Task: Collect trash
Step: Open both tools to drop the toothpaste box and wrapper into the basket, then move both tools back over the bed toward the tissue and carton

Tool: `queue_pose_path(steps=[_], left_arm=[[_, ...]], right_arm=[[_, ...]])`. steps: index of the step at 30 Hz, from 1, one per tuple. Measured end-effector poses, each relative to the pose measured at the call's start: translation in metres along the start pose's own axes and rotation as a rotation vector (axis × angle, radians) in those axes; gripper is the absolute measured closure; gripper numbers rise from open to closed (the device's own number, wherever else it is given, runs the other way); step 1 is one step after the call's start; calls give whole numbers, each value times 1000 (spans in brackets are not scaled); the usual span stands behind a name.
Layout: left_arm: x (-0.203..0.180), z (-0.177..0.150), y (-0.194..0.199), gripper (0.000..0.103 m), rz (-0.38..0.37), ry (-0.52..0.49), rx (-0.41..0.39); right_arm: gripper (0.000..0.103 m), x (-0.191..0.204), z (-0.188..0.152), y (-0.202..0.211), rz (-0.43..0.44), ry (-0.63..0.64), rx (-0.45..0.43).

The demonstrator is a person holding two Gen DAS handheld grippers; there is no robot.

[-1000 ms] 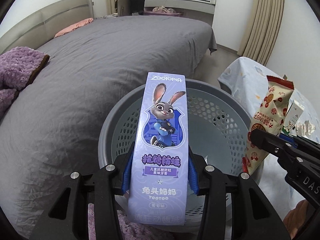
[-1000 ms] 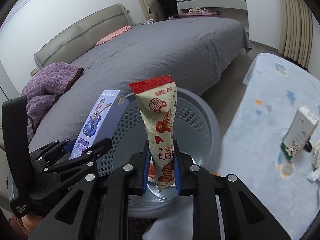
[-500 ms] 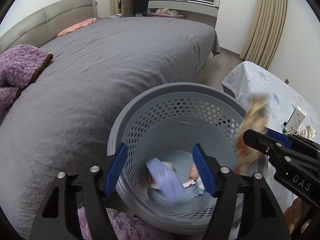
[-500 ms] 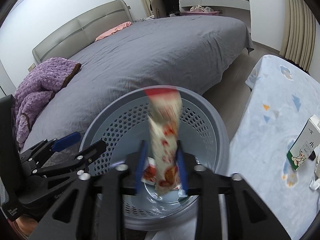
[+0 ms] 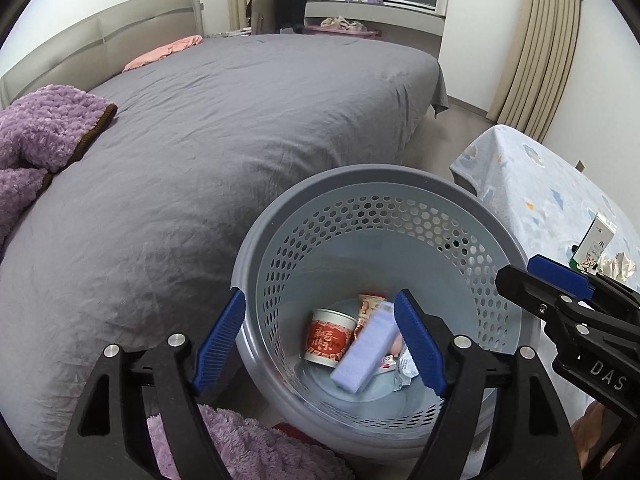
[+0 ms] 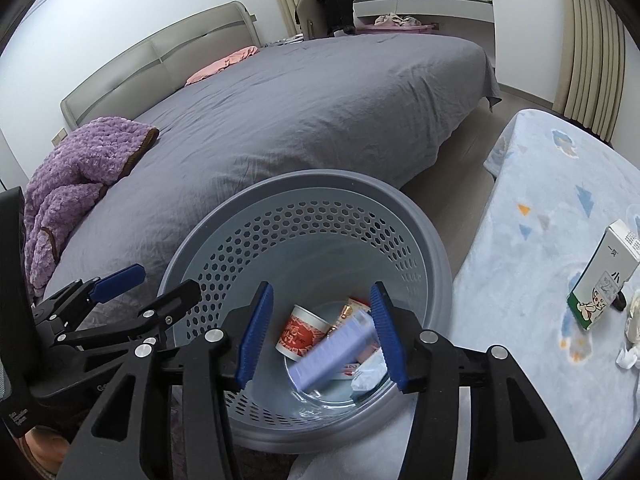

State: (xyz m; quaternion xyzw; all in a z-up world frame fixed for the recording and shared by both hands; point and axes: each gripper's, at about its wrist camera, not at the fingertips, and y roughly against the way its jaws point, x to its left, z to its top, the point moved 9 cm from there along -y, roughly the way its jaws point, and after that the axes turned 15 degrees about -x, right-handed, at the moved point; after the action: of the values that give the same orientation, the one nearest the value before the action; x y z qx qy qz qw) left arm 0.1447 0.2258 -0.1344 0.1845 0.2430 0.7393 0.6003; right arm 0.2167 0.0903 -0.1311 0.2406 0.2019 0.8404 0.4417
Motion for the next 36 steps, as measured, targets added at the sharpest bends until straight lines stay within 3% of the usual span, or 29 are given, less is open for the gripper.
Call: queue_pose_path(steps=[10, 22, 26, 36], left_arm=[[0, 3, 9, 13, 27, -3, -25], [-3, 6, 22, 10, 53, -10, -45], [-10, 8, 28, 7, 48, -16, -56], [-45, 9, 43, 7, 0, -47, -69]], right_arm=[[49, -4, -1, 6, -19, 4, -7], [48, -16, -4, 21, -39, -17, -16], [42, -22, -5, 33, -56, -23, -32], [41, -76, -20, 81, -156, -83, -68]])
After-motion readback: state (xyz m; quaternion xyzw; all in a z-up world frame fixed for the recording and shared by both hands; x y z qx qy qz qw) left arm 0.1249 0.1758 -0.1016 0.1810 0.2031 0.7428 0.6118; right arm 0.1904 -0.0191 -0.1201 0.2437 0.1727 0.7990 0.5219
